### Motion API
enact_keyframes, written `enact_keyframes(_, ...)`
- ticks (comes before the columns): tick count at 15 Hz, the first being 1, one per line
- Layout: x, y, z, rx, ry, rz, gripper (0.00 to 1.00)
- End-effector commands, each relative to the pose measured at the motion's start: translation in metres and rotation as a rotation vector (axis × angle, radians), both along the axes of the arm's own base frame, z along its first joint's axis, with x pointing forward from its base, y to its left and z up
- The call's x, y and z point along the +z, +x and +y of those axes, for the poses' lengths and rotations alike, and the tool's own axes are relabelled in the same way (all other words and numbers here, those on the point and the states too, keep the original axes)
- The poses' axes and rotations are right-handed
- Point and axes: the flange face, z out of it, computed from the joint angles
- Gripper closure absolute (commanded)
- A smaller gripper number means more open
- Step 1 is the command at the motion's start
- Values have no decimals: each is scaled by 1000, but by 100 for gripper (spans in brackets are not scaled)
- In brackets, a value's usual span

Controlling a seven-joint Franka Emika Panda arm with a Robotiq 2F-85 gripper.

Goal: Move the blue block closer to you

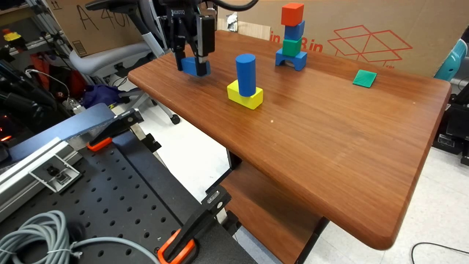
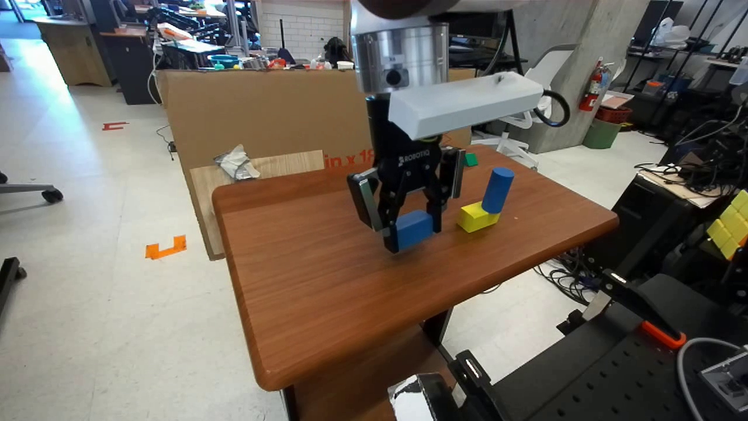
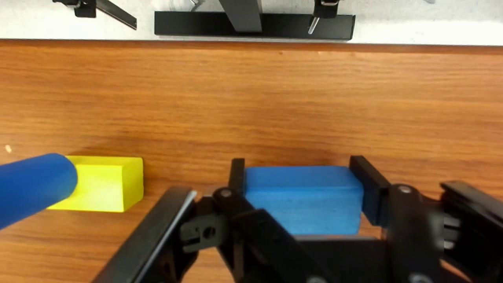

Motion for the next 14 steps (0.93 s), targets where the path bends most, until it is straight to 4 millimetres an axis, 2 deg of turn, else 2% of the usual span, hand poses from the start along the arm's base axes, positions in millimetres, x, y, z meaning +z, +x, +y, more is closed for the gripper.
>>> enact_keyframes(1, -1, -12, -10, -7, -10, -11, 58)
enact_keyframes(6, -11, -19, -11, -13, -16, -10, 58)
enact_keyframes(7, -12, -20, -13, -13, -21, -13, 43)
enact_keyframes(8, -11, -19, -14, -15, -24, -17, 8)
enact_keyframes(11, -8, -16, -23, -23, -40, -31, 0)
enact_keyframes(14, 0, -12, -32, -35, -43, -41, 0)
